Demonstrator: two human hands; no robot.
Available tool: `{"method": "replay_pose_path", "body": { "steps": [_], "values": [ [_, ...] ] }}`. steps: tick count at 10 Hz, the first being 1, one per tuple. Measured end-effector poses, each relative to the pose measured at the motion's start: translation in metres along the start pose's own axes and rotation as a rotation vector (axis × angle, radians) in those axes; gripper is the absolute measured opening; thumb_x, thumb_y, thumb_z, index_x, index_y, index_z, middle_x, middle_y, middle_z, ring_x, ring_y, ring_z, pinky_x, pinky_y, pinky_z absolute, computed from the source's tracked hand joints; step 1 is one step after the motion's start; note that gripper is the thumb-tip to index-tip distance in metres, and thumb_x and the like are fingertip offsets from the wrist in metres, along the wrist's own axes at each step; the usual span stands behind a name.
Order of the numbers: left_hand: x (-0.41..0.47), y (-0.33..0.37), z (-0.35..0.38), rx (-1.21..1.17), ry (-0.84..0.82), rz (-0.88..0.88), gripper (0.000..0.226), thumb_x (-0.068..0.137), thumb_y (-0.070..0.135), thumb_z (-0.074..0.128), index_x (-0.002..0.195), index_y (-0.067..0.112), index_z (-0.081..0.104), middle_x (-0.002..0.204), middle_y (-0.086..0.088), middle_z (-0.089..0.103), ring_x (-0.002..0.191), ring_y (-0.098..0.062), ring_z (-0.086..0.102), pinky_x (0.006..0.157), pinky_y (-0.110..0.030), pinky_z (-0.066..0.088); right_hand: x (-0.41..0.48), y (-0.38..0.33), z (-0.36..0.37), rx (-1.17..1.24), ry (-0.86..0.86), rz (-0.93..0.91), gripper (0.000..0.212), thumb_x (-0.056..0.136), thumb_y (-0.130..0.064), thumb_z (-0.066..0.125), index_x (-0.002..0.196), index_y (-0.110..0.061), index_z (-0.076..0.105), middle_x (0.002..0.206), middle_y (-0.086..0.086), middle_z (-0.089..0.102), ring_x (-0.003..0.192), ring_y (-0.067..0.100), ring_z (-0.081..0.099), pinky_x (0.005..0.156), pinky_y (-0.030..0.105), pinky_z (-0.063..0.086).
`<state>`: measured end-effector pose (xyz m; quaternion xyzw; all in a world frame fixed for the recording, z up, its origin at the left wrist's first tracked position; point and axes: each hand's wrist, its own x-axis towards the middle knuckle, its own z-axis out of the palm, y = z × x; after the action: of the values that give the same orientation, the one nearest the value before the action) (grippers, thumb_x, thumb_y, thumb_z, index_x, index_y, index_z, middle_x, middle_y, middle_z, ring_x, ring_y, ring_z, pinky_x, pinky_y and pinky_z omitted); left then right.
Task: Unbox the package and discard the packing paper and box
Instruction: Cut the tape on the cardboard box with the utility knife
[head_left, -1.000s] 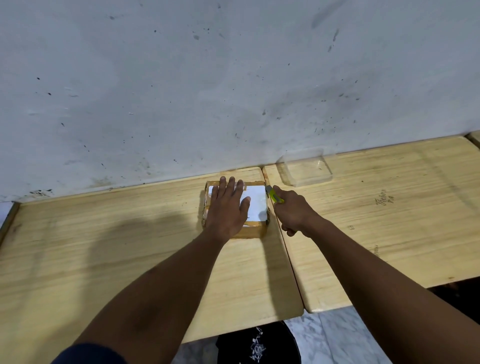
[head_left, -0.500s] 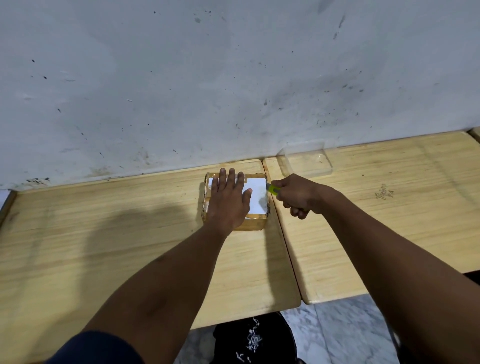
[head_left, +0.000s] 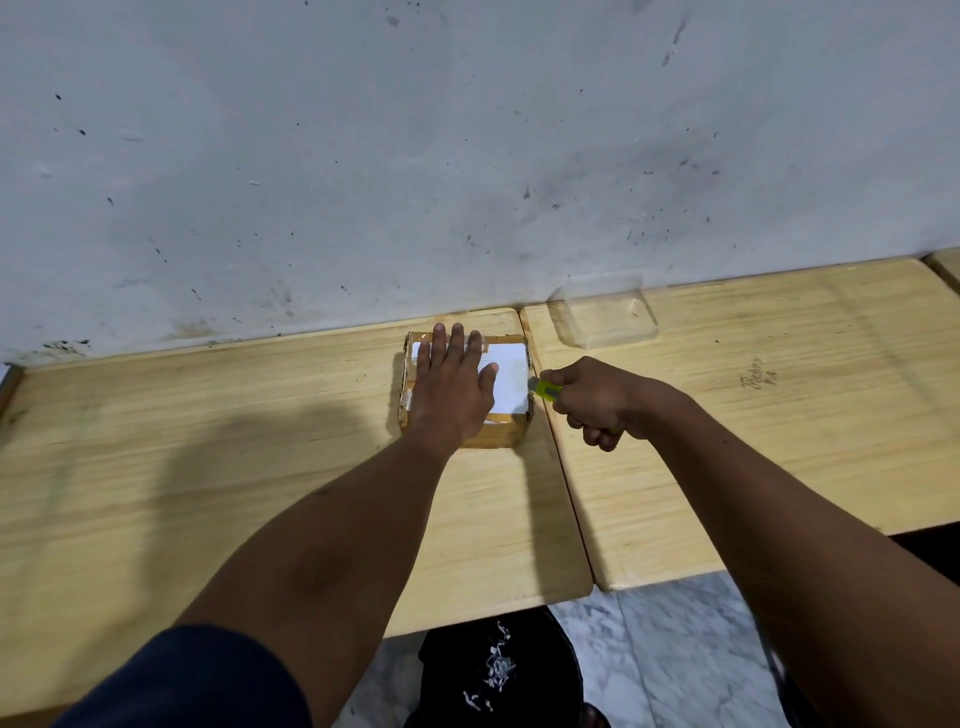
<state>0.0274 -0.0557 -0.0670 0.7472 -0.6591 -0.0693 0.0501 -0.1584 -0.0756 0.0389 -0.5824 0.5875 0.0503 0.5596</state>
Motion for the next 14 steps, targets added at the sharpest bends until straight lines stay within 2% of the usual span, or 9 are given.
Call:
{"method": "replay_pose_path", "body": {
  "steps": [4,8,10,11,12,13,14],
  "values": [
    [0.000,0.000,0.001,0.010,-0.001,-0.006,0.057,0.107,0.043,0.019,0.158,0.017,0.014,0.166,-0.009,0.004,0.153,-0.029,-0.007,0.122,-0.044,-0.005,-0.017,0.000,0.009,-0.016,0.037,-0.022,0.063,0.094,-0.002,0.030,0.154,-0.024,0.031,0.066,0.004,0.034,0.035,0.015,0.031,0.040,0.019,0.029],
    [0.000,-0.001,0.000,0.007,-0.008,0.011,0.058,0.107,0.043,0.019,0.158,0.017,0.014,0.166,-0.008,0.004,0.153,-0.029,-0.006,0.123,-0.044,-0.003,-0.023,0.003,0.016,-0.093,0.059,-0.040,0.062,0.091,0.000,0.029,0.148,-0.023,0.042,0.069,0.007,0.039,0.041,0.020,0.037,0.040,0.022,0.033],
    [0.001,-0.002,-0.002,0.018,-0.005,0.030,0.058,0.106,0.044,0.018,0.158,0.017,0.013,0.166,-0.008,0.003,0.153,-0.030,-0.007,0.122,-0.044,-0.003,-0.021,0.005,0.013,-0.118,0.064,-0.034,0.064,0.089,0.003,0.027,0.148,-0.020,0.041,0.067,0.006,0.037,0.041,0.019,0.035,0.041,0.023,0.030],
    [0.001,-0.003,-0.003,0.014,-0.011,0.036,0.059,0.106,0.045,0.017,0.158,0.017,0.012,0.166,-0.008,0.003,0.153,-0.029,-0.008,0.123,-0.044,-0.003,-0.023,0.007,0.008,-0.079,0.021,-0.033,0.061,0.091,-0.001,0.030,0.144,-0.026,0.046,0.065,0.004,0.032,0.036,0.017,0.031,0.042,0.021,0.027],
    [0.000,-0.005,-0.007,0.016,-0.022,0.049,0.059,0.106,0.044,0.018,0.158,0.017,0.012,0.166,-0.007,0.003,0.153,-0.029,-0.008,0.123,-0.044,-0.003,-0.024,0.012,-0.010,0.050,-0.032,-0.041,0.047,0.098,-0.020,0.044,0.141,-0.036,0.050,0.070,0.005,0.032,0.043,0.017,0.025,0.044,0.020,0.022],
    [0.000,-0.005,-0.009,0.018,-0.049,0.053,0.059,0.107,0.044,0.018,0.159,0.017,0.010,0.167,-0.007,0.000,0.152,-0.029,-0.010,0.122,-0.043,-0.005,-0.019,0.024,-0.031,0.181,0.036,-0.057,0.042,0.098,-0.037,0.055,0.140,-0.038,0.050,0.072,0.007,0.038,0.044,0.016,0.027,0.043,0.018,0.025],
    [-0.002,0.001,-0.009,0.034,-0.042,0.020,0.058,0.107,0.041,0.019,0.158,0.017,0.010,0.167,-0.008,0.001,0.153,-0.029,-0.008,0.122,-0.045,-0.004,-0.003,0.039,-0.033,0.266,0.167,-0.079,0.045,0.102,-0.029,0.049,0.146,-0.034,0.043,0.068,0.007,0.037,0.043,0.017,0.028,0.045,0.020,0.024]
  ]
}}
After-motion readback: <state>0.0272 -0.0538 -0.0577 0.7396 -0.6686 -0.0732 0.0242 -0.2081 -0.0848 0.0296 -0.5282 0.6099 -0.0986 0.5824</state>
